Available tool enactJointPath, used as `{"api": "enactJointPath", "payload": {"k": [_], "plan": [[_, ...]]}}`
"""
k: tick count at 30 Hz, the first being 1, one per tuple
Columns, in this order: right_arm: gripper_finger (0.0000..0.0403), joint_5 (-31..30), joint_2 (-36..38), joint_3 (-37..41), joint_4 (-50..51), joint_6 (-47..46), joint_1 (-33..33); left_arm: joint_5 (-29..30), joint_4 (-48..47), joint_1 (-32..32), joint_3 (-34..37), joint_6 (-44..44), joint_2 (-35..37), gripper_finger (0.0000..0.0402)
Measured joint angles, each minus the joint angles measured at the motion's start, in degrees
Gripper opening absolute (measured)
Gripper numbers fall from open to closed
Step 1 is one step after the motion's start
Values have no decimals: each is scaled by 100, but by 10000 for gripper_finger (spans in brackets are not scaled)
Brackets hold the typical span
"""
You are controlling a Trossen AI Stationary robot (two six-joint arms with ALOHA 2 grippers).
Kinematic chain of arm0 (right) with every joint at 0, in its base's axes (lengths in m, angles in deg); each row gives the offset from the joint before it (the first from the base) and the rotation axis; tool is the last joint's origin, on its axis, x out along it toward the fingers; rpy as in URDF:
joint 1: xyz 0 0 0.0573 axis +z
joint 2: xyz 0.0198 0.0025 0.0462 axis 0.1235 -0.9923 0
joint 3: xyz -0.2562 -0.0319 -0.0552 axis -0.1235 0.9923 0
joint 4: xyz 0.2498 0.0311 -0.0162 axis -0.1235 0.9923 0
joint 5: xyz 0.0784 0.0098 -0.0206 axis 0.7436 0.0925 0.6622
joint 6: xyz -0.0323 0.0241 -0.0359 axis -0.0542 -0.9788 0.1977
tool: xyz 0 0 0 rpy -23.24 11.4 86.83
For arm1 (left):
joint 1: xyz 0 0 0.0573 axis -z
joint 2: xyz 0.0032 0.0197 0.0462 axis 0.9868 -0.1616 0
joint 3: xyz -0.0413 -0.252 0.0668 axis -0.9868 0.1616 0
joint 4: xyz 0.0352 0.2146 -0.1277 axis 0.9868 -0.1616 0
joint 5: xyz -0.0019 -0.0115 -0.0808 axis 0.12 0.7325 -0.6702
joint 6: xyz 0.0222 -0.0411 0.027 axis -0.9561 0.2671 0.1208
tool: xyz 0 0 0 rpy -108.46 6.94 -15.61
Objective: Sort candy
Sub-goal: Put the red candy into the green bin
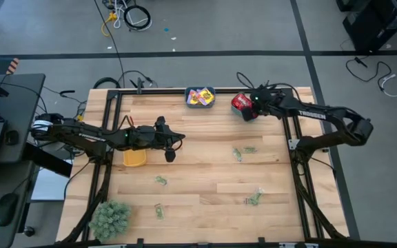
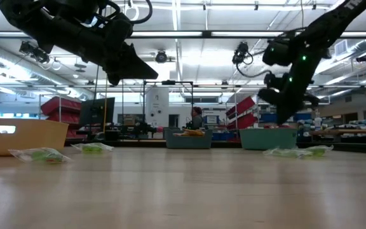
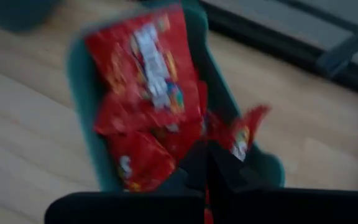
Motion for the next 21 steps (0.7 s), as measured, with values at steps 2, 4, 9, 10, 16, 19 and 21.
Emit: {"api": "enactJointPath", "payload": {"k": [2, 4, 9, 10, 16, 19, 21], "plan": [[1, 1, -233, 61, -91, -11, -108, -2, -10, 0, 0, 0, 0, 0], [0, 1, -462, 63, -274, -5, -208, -2, -10, 0, 0, 0, 0, 0], [0, 389, -769, 31, -944, 406, -273, -2, -17, 0, 0, -6, 0, 0], [0, 421, -765, -8, -944, 468, -269, -2, -21, 0, 0, -40, 0, 0], [5, 409, -325, -379, -341, 491, -233, 0, -48, -59, 0, -40, 0, 0], [6, 397, -26, -524, 423, 214, -212, 0, -71, -67, 1, -24, -2, 0], [5, 395, 106, -558, 964, 75, -191, 0, -74, -66, 0, -22, -2, 0]]}}
